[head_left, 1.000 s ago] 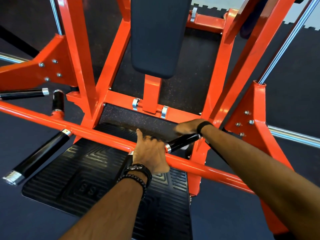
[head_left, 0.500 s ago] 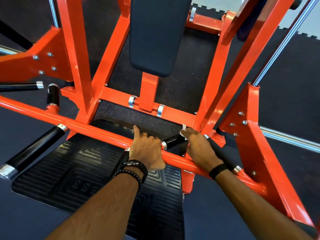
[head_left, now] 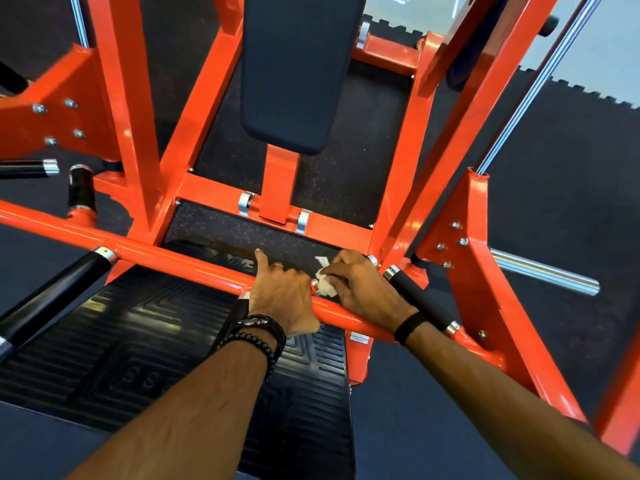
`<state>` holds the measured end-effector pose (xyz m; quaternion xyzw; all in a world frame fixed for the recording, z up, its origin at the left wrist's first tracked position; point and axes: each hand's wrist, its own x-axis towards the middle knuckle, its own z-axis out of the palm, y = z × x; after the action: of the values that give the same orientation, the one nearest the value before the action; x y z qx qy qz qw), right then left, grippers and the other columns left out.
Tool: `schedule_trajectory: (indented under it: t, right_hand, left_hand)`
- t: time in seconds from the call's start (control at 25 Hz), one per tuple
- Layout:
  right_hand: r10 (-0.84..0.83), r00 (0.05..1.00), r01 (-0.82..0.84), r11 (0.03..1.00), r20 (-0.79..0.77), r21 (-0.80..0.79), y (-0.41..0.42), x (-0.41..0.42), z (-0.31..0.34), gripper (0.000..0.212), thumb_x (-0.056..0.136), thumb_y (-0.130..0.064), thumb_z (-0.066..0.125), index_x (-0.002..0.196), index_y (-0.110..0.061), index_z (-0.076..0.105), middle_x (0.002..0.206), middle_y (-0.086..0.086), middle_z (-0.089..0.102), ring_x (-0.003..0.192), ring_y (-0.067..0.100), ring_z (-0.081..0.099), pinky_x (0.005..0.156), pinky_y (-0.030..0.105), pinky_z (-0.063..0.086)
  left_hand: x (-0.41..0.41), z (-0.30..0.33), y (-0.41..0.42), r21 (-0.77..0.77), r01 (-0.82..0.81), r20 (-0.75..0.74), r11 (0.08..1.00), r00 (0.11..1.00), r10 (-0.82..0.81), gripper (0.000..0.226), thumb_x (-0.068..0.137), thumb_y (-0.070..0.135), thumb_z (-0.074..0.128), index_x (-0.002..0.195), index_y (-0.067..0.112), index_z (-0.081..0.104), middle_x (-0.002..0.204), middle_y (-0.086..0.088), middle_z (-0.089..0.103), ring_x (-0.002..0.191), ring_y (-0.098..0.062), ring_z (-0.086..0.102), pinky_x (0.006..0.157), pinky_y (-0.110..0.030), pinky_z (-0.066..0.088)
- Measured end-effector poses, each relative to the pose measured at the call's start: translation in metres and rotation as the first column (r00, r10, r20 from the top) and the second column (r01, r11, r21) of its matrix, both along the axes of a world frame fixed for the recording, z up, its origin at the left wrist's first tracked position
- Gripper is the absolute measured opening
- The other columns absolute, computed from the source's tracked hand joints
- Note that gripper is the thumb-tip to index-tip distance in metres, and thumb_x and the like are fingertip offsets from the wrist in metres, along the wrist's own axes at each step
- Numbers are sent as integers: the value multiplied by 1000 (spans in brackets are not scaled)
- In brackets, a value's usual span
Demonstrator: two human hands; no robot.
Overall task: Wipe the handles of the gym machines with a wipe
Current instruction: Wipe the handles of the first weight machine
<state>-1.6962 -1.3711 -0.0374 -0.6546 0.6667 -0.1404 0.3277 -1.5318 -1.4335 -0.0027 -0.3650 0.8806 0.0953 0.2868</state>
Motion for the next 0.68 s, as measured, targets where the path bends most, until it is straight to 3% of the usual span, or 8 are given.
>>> schedule_trajectory:
  t: [0.12, 0.2, 0.32, 0.44, 0.68]
  right_hand:
    - [-192, 925, 238, 966, -329, 103, 4, -52, -8, 13, 84, -5, 57, 88, 0, 69, 92, 17, 62, 90, 33, 61, 75, 34, 46]
    - [-297, 840, 373, 924, -455, 85, 13, -74, 3, 10, 82, -9, 60, 81, -3, 67, 89, 16, 63, 85, 35, 61, 66, 36, 48]
    - [-390, 851, 440, 895, -350, 73, 37, -69, 18, 14, 83, -10, 62, 70, -16, 63, 77, 7, 62, 74, 29, 63, 57, 27, 39]
    - [-498, 841, 527, 843, -212, 106, 74, -71, 23, 8, 86, -18, 69, 79, -18, 71, 81, -3, 64, 74, 12, 62, 59, 11, 35]
    - [-526, 843, 537, 832, -113, 137, 113, -85, 44, 12, 87, -5, 69, 89, -16, 72, 90, -5, 68, 83, 5, 64, 67, 6, 41]
  left_hand:
    - [-1, 4, -1, 11, -6, 10, 1000, 1000, 6, 41, 65, 42, 53, 98, 22, 67, 92, 0, 72, 101, -27, 62, 113, -66, 12]
    - [-1, 6, -1, 34, -13, 9, 999, 1000, 13, 40, 67, 44, 54, 98, 22, 67, 93, 0, 72, 102, -27, 62, 113, -67, 11]
    - [2, 8, -2, 82, -6, 17, 997, 1000, 5, 38, 71, 47, 56, 98, 23, 67, 93, 1, 71, 104, -27, 62, 114, -67, 10]
    - [2, 8, -3, 67, -15, 3, 998, 1000, 15, 39, 70, 43, 53, 100, 22, 68, 96, 0, 72, 103, -27, 62, 114, -67, 10]
    - [2, 5, -1, 63, -14, 22, 998, 1000, 12, 43, 69, 43, 50, 102, 23, 69, 100, 0, 72, 106, -26, 62, 114, -67, 8]
